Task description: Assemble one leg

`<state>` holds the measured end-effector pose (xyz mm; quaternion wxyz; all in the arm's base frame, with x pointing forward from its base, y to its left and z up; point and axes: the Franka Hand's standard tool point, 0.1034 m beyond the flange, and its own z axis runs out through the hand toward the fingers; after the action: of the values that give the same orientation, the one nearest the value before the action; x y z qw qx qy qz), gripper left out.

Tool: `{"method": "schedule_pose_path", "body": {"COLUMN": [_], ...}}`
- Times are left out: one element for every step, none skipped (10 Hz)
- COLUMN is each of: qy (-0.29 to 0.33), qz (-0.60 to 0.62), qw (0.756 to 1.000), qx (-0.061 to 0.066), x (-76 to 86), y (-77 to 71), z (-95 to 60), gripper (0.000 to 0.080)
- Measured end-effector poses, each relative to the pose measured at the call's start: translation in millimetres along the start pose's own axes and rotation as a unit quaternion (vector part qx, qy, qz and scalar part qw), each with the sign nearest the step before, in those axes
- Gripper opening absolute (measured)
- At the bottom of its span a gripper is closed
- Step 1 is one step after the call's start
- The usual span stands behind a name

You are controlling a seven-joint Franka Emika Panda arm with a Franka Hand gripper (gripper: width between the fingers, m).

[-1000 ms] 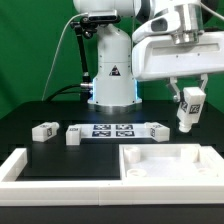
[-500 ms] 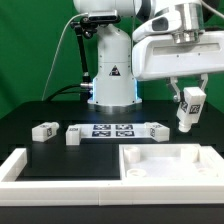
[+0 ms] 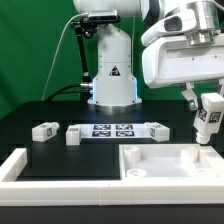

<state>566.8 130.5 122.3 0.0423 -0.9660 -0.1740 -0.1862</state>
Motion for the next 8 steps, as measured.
{"method": "schedule_pose_path", "body": {"qy": [0.035,0.058,0.044,0.046,0.048,0.048,0.05,0.052], "qz": [-0.005,-0.004,-0.005,-0.005,-0.005,-0.004,-0.002,-0.003], "qw": [0.999,0.998,0.999,0.999,0.999,0.999,0.999,0.999], "qx": [-0.009,-0.016,-0.012,-0.011,-0.01,-0.009,-0.008,-0.008], "x": [5.5,1.8,-1.1,6.1,11.8,17.7,26.0,30.5], "y": [4.3,6.8,5.3,6.7,8.4,10.1,11.9,14.3], "z": [-1.5,0.7,3.1,3.6,8.8,14.0,18.9,23.9], "gripper": [0.0291,0.0291,0.0291,0.0291,0.0291,0.0291,0.0291,0.0291]}}
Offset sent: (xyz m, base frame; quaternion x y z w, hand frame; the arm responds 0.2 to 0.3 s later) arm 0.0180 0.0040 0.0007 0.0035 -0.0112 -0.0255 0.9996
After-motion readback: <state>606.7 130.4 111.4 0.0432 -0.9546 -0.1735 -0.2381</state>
